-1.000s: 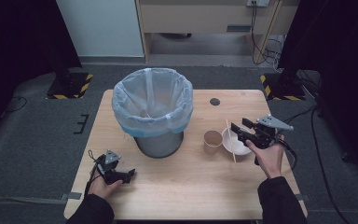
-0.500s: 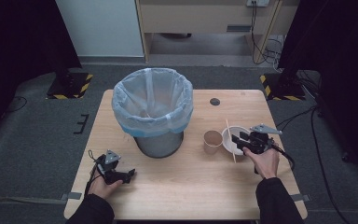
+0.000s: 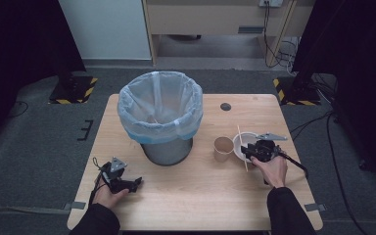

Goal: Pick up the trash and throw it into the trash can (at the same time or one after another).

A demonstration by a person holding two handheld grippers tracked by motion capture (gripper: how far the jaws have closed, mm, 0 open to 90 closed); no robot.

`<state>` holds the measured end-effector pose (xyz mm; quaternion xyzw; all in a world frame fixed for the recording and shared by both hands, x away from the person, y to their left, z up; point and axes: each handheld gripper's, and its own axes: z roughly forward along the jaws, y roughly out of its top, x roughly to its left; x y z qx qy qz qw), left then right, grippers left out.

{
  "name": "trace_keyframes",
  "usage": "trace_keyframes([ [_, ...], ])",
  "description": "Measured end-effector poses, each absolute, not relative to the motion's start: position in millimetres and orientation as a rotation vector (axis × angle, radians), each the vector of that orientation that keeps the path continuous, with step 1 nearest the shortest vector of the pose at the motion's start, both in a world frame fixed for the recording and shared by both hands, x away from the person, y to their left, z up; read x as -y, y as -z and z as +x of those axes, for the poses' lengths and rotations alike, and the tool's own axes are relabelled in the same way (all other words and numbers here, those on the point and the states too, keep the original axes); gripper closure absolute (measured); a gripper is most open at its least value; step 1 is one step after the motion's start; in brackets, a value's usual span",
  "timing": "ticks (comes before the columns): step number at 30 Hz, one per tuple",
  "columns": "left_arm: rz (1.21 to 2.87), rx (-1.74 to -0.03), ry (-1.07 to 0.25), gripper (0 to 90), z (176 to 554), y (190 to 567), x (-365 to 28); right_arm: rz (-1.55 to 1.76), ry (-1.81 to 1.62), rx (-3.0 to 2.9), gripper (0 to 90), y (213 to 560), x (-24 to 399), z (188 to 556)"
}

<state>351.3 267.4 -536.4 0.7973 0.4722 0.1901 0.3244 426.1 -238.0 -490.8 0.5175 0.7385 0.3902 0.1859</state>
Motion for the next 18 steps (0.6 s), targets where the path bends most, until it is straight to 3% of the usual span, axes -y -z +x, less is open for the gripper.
trace_keyframes([
  [18,2.091,-1.238,-0.499,0.0,351.3,536.4,-267.4,1.498,-1.047,-2.101,79.0,492.5,245.0,427.5],
])
